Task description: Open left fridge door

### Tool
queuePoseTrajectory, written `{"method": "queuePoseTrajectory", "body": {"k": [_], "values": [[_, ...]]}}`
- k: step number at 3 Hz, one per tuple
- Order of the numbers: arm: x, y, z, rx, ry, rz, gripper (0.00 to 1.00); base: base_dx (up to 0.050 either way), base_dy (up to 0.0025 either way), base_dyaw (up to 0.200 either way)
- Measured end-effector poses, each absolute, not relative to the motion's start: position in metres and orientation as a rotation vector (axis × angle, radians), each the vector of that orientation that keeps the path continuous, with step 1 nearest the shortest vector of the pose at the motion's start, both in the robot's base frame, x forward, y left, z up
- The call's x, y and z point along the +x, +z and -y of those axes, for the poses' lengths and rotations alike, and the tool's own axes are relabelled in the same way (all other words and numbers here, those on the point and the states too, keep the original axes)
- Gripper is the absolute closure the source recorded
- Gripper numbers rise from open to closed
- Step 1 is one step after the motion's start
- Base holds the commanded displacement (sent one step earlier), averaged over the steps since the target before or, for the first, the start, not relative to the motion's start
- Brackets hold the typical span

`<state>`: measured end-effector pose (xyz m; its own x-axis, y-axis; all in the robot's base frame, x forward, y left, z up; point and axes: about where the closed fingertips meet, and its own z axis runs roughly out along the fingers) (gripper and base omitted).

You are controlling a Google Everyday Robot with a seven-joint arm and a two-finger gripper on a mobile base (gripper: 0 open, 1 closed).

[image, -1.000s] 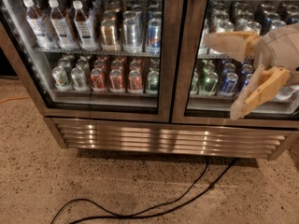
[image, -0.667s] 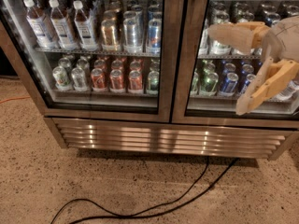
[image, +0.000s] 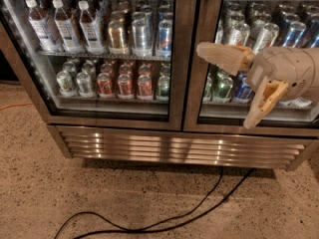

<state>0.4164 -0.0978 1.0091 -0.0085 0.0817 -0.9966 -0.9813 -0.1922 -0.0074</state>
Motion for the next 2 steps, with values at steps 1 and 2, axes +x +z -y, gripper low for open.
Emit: {"method": "queuePoseTrajectory", "body": {"k": [1, 2], "values": [[0.4164, 1.0091, 0.0978, -1.287, 1.388, -1.051, 0.00, 0.000, 0.00000, 0.000], [0.4203, 1.0032, 0.0909, -1.351, 1.258, -1.206, 0.00, 0.000, 0.00000, 0.000]]}}
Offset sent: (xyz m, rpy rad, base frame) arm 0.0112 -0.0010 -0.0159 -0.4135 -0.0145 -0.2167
